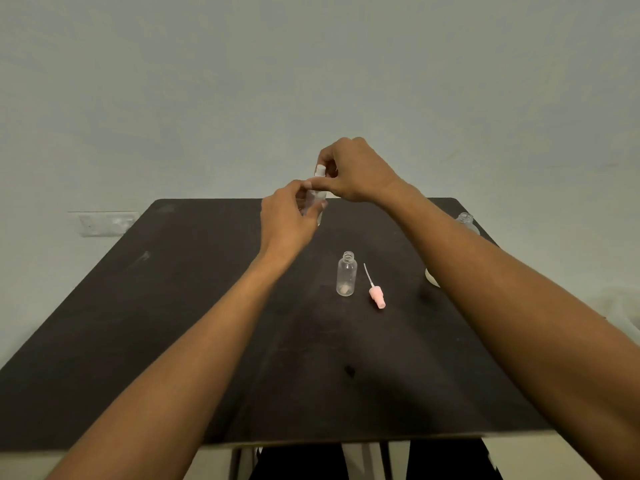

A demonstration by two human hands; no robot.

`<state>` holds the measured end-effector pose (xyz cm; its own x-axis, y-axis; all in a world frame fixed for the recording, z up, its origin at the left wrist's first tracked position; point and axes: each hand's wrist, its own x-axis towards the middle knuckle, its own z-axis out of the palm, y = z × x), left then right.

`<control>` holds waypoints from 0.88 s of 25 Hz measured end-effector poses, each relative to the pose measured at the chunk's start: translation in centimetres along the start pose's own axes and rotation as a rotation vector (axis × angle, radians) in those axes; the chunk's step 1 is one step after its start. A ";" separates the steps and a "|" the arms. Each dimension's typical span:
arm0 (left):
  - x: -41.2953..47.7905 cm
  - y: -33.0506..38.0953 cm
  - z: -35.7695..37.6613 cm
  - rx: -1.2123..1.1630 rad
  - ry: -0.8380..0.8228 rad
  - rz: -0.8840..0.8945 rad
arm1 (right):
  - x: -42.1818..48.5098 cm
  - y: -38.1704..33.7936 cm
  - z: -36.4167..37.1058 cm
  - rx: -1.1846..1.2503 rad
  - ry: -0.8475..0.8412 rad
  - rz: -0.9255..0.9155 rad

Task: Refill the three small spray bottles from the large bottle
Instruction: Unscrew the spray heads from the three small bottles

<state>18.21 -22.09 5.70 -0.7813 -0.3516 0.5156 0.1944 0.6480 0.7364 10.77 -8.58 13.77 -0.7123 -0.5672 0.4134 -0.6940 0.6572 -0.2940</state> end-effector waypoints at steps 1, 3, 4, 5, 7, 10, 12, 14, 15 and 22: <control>-1.2 0.4 -1.1 -0.002 0.000 -0.003 | -0.7 -1.1 -0.4 -0.028 -0.044 -0.046; -3.6 0.9 -3.2 -0.002 -0.011 -0.007 | -2.2 -3.1 -1.0 -0.074 -0.100 -0.138; -4.9 1.2 -4.3 -0.001 -0.021 -0.006 | -3.0 -4.0 -1.2 -0.089 -0.124 -0.181; -6.1 1.3 -5.2 0.001 -0.035 -0.003 | -3.7 -4.7 -1.4 -0.101 -0.156 -0.218; -7.9 1.4 -6.8 0.002 -0.071 -0.001 | -5.0 -5.9 -1.7 -0.122 -0.234 -0.284; -9.5 1.0 -8.1 0.021 -0.123 -0.017 | -6.6 -7.0 -2.0 -0.080 -0.332 -0.355; -9.9 0.7 -8.5 0.028 -0.133 -0.035 | -7.0 -7.6 -1.9 -0.044 -0.333 -0.326; -10.2 0.6 -8.5 0.024 -0.119 -0.052 | -7.1 -8.3 -1.4 -0.061 -0.240 -0.240; -10.3 0.6 -8.4 0.024 -0.109 -0.058 | -7.1 -8.6 -1.2 -0.087 -0.197 -0.204; -10.4 0.2 -7.9 -0.001 -0.099 -0.076 | -6.8 -8.8 -1.1 -0.126 -0.364 -0.272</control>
<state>31.09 -23.64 3.94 -0.8483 -0.3316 0.4128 0.1327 0.6216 0.7720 21.85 -9.99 14.45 -0.5122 -0.8497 0.1251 -0.8586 0.5027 -0.1008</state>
